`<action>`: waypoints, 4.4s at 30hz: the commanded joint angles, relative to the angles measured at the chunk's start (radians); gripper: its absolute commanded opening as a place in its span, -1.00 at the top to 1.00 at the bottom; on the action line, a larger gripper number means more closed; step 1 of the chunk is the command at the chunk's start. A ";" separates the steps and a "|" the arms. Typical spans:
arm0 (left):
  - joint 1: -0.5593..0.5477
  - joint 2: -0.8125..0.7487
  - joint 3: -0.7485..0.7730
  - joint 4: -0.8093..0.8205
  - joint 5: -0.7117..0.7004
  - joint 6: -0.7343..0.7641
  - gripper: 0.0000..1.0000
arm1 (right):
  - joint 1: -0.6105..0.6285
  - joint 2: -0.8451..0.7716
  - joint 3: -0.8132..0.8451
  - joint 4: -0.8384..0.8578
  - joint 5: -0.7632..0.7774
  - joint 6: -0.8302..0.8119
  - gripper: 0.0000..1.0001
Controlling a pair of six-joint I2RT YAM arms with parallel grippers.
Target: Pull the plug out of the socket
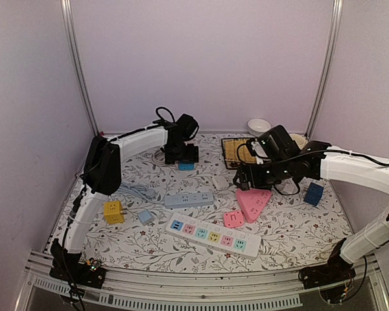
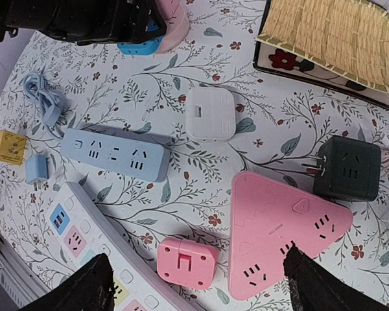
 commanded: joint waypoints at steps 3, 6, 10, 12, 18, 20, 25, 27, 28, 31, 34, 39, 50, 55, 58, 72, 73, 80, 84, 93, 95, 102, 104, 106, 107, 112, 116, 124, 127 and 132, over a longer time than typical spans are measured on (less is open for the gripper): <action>-0.001 0.033 0.023 -0.057 0.005 0.005 -0.69 | -0.008 -0.027 -0.015 -0.004 0.002 -0.023 -0.86; -0.002 0.031 0.017 -0.070 0.001 0.001 -0.54 | -0.008 -0.030 -0.024 -0.004 0.000 -0.022 -0.86; -0.014 0.006 -0.004 -0.076 -0.018 0.006 -0.37 | -0.008 -0.041 -0.041 -0.002 -0.002 -0.015 -0.86; -0.023 -0.014 -0.028 -0.076 -0.030 0.010 -0.27 | -0.007 -0.048 -0.049 0.000 -0.007 -0.013 -0.86; -0.060 -0.099 -0.118 -0.061 -0.048 0.012 -0.09 | -0.007 -0.063 -0.066 0.006 -0.028 -0.002 -0.86; -0.076 -0.147 -0.183 -0.029 -0.050 0.014 -0.08 | -0.007 -0.068 -0.076 0.009 -0.038 0.000 -0.86; -0.108 -0.283 -0.389 0.065 -0.036 0.007 -0.08 | -0.007 -0.078 -0.099 0.018 -0.069 0.009 -0.86; -0.123 -0.322 -0.453 0.084 -0.037 0.003 -0.07 | -0.007 -0.082 -0.111 0.025 -0.080 0.010 -0.86; -0.131 -0.340 -0.483 0.091 -0.039 0.005 -0.07 | -0.008 -0.082 -0.117 0.030 -0.085 0.010 -0.85; -0.159 -0.398 -0.578 0.118 -0.044 0.016 -0.07 | -0.007 -0.064 -0.119 0.046 -0.106 0.009 -0.85; -0.184 -0.469 -0.687 0.162 -0.049 0.033 -0.07 | -0.008 -0.029 -0.103 0.069 -0.139 0.009 -0.85; -0.193 -0.620 -0.875 0.261 -0.011 0.061 -0.07 | -0.007 0.072 -0.031 0.115 -0.184 0.010 -0.85; -0.178 -0.752 -1.084 0.402 0.079 0.219 -0.08 | -0.005 0.440 0.341 0.131 -0.264 0.075 -0.85; -0.175 -0.791 -1.159 0.456 0.157 0.193 -0.07 | -0.001 0.629 0.561 0.096 -0.310 0.122 -0.85; -0.177 -0.802 -1.197 0.481 0.192 0.180 -0.05 | 0.010 0.723 0.656 0.095 -0.315 0.160 -0.85; -0.175 -0.842 -1.278 0.527 0.223 0.223 -0.07 | 0.075 0.857 0.720 0.092 -0.291 0.227 -0.84; -0.174 -0.838 -1.276 0.532 0.223 0.223 -0.07 | 0.083 0.856 0.709 0.090 -0.288 0.223 -0.84; -0.166 -0.834 -1.253 0.529 0.210 0.240 -0.07 | 0.104 0.838 0.608 0.083 -0.274 0.231 -0.84; -0.153 -0.839 -1.231 0.533 0.212 0.249 -0.07 | 0.105 0.830 0.568 0.083 -0.259 0.240 -0.84; -0.060 -0.876 -1.193 0.534 0.328 0.242 -0.08 | 0.108 0.799 0.483 0.082 -0.207 0.258 -0.82; -0.043 -0.878 -1.193 0.537 0.353 0.239 -0.08 | 0.112 0.796 0.472 0.082 -0.200 0.260 -0.82; -0.030 -0.875 -1.225 0.565 0.433 0.205 -0.07 | 0.131 0.793 0.459 0.073 -0.182 0.251 -0.82; -0.017 -0.881 -1.251 0.586 0.466 0.178 -0.06 | 0.133 0.791 0.450 0.071 -0.180 0.252 -0.82; -0.004 -0.885 -1.266 0.597 0.484 0.159 -0.06 | 0.133 0.789 0.438 0.072 -0.180 0.255 -0.82; 0.002 -0.886 -1.272 0.598 0.492 0.153 -0.06 | 0.133 0.787 0.432 0.072 -0.179 0.255 -0.82; -0.003 -0.904 -1.302 0.610 0.460 0.163 -0.07 | 0.134 0.779 0.410 0.071 -0.171 0.254 -0.82; -0.035 -0.943 -1.323 0.617 0.382 0.187 -0.07 | 0.133 0.778 0.404 0.072 -0.173 0.257 -0.82; -0.137 -0.962 -1.299 0.586 0.156 0.245 -0.10 | 0.134 0.786 0.419 0.071 -0.175 0.253 -0.82; -0.151 -0.969 -1.296 0.581 0.105 0.266 -0.10 | 0.134 0.790 0.425 0.070 -0.175 0.252 -0.82; -0.144 -0.988 -1.291 0.570 0.056 0.279 -0.11 | 0.134 0.793 0.443 0.058 -0.173 0.246 -0.82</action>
